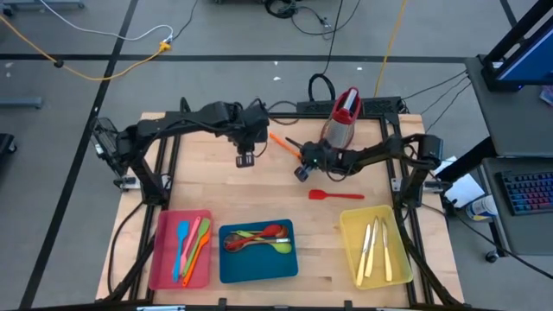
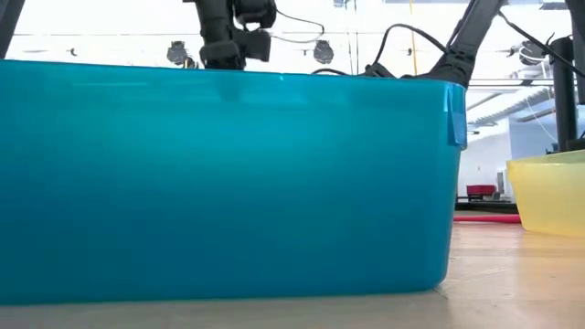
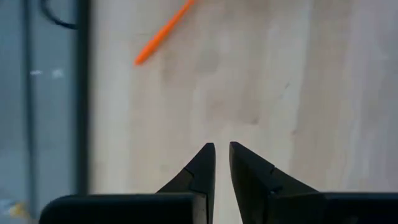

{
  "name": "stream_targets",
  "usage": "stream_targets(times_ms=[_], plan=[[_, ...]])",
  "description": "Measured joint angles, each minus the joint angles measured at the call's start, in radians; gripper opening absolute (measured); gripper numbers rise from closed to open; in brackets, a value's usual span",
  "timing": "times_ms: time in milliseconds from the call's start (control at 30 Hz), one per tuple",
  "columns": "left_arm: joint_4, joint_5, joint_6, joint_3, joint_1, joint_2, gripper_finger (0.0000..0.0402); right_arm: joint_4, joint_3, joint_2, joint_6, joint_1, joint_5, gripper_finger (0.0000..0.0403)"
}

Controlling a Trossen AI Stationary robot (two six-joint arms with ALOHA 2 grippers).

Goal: Pick & Place Kitchen Items
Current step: Put the orange spatula into the pink bin

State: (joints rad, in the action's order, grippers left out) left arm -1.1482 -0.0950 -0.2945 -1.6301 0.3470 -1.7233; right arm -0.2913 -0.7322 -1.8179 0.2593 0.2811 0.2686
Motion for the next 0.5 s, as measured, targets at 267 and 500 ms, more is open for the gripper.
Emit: stream_targets(times_ms=[267,500], plan=[[0.48,0.233,-0.046,0.303,-0.004,-0.001,0.0051,-0.001,0.001,-0.003,-0.044,-0.069,0.028,0.0014],[0.865,0.137,-0.149,0.456,-0.008,-0.005,0.0051,-0.018,0.002,-0.002,-0.064,-0.066,0.063,0.0014]])
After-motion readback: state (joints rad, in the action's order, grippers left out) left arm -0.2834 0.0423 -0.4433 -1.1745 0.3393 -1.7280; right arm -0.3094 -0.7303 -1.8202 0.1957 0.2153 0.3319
